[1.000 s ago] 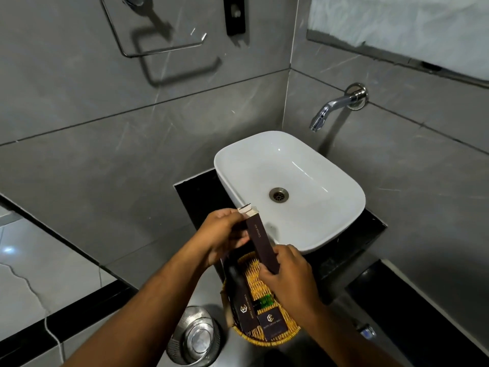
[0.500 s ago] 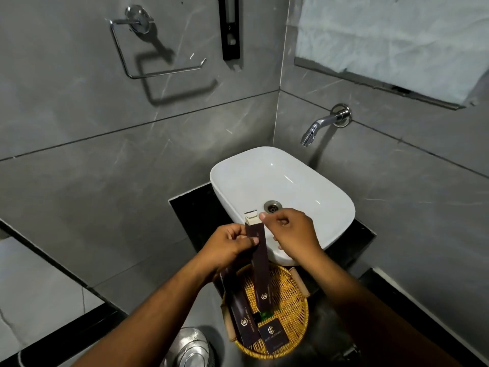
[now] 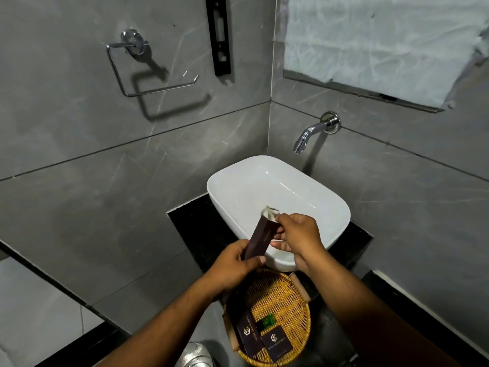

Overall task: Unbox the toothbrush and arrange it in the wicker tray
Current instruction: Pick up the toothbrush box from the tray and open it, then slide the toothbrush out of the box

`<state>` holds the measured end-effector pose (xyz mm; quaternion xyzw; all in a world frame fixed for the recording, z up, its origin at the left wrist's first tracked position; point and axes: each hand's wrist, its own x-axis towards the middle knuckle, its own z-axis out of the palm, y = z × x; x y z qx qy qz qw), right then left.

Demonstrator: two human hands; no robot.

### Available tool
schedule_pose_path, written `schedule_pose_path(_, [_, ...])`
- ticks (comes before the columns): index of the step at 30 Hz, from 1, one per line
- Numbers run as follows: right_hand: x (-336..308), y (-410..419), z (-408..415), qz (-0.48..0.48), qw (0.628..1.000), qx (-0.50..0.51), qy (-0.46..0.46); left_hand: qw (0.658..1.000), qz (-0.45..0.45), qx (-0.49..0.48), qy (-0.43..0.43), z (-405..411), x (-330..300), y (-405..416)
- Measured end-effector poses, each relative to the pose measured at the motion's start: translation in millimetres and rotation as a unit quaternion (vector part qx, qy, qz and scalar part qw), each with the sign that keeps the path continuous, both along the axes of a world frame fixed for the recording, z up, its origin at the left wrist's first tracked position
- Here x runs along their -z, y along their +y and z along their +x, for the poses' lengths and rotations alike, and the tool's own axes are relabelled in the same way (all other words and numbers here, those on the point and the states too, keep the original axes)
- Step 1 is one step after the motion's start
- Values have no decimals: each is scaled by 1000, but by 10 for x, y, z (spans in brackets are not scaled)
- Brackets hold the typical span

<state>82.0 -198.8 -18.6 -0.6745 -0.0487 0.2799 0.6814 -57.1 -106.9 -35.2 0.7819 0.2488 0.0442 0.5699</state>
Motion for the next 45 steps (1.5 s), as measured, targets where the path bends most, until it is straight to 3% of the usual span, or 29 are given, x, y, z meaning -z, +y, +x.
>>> schedule_pose_path(1, [34, -36, 21, 12, 999, 14, 30, 999, 40, 7, 2, 4, -68, 54])
schedule_pose_path(3, [141, -119, 30, 32, 994, 26, 98, 975, 208, 72, 28, 47, -296, 214])
schedule_pose_path(6, [322, -211, -91, 66, 976, 6, 208, 851, 465, 209, 123, 179, -780, 354])
schedule_pose_path(10, [472, -239, -288, 131, 948, -31, 290, 717, 568, 318, 251, 382, -1184, 219])
schedule_pose_path(12, [509, -225, -351, 142, 943, -31, 300, 665, 593, 337, 304, 453, -1256, 108])
schedule_pose_path(18, [583, -203, -410, 63, 952, -9, 300, 639, 603, 334, 343, 497, -1293, -46])
schedule_pose_path(22, [629, -206, -353, 20, 972, 1, 235, 667, 575, 319, 352, 375, -1317, 110])
schedule_pose_path(28, [658, -339, -53, -23, 985, 109, 130, 802, 457, 183, 338, -127, -1326, 598])
schedule_pose_path(31, [624, -421, 125, -39, 983, 166, 68, 916, 359, 1, 178, -314, -1133, 782])
schedule_pose_path(33, [629, -416, 184, -69, 985, 156, -18, 976, 183, -109, 49, -293, -926, 658])
schedule_pose_path(35, [618, -366, 174, -101, 981, 129, -107, 991, 38, -127, -4, -181, -710, 438])
schedule_pose_path(38, [584, -257, 58, -130, 965, 65, -217, 997, -47, -53, 17, -11, -423, 205])
schedule_pose_path(41, [570, -180, -59, -115, 957, 29, -265, 990, -115, 25, 74, 36, -247, 107])
schedule_pose_path(43, [578, -149, -97, -107, 953, 16, -282, 972, -208, 66, 87, 18, -150, 40])
schedule_pose_path(45, [591, -126, -120, -103, 951, 6, -293, 958, -269, 60, 79, 1, -88, -16])
